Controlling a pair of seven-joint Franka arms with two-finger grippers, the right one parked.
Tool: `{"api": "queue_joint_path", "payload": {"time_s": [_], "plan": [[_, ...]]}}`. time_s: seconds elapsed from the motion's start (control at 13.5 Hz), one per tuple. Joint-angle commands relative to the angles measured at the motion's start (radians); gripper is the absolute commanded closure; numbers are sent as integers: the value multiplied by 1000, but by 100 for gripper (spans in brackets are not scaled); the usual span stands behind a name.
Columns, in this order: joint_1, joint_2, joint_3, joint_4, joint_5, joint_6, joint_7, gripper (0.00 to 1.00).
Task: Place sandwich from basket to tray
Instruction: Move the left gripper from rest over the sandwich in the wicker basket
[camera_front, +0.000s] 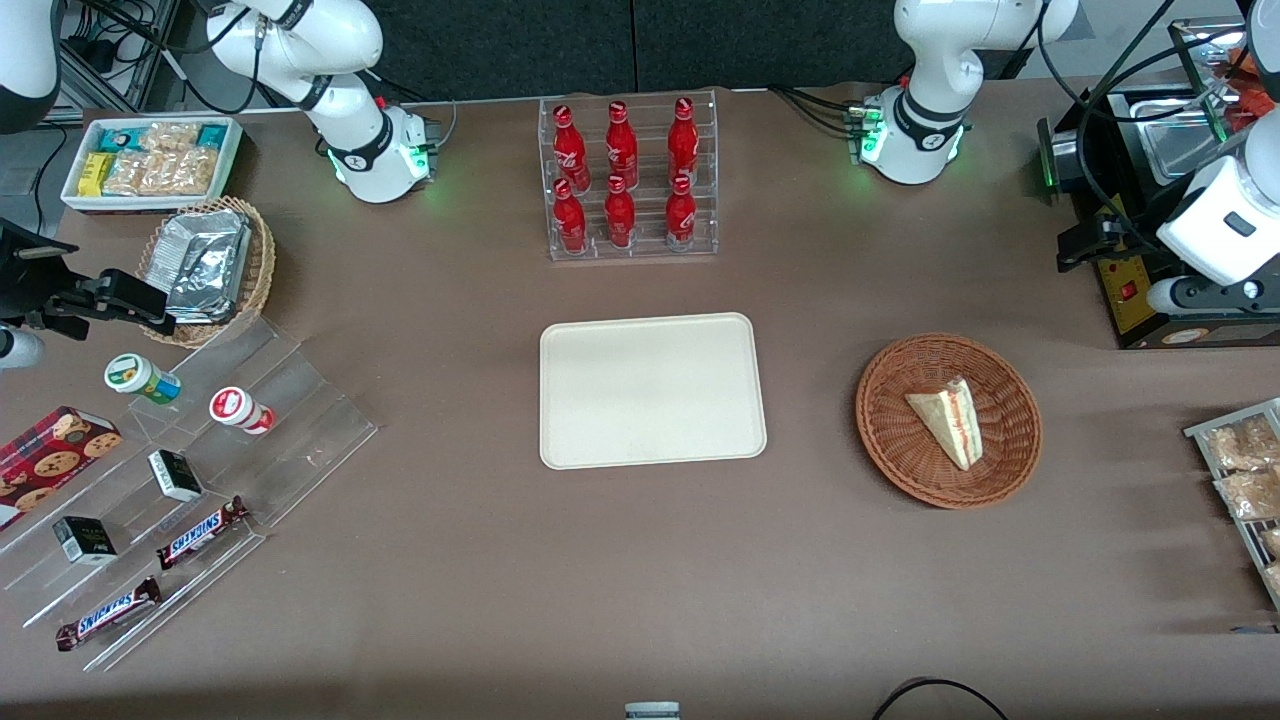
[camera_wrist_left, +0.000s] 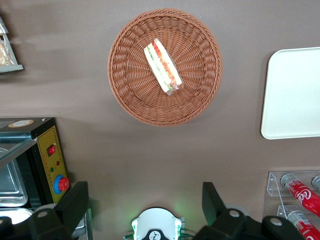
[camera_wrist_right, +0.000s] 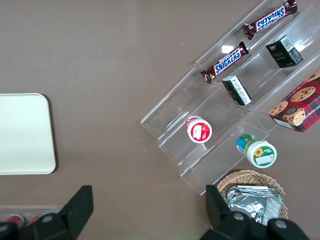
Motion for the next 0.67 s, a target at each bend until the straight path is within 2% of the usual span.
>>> {"api": "queue_joint_path", "payload": {"time_s": [0.0, 0.3, 0.59], "plan": [[2, -2, -1, -2, 4, 16, 16, 0], [0, 22, -4, -8, 36, 55, 15, 0], [2, 24, -4, -172, 39, 264, -11, 0]]}}
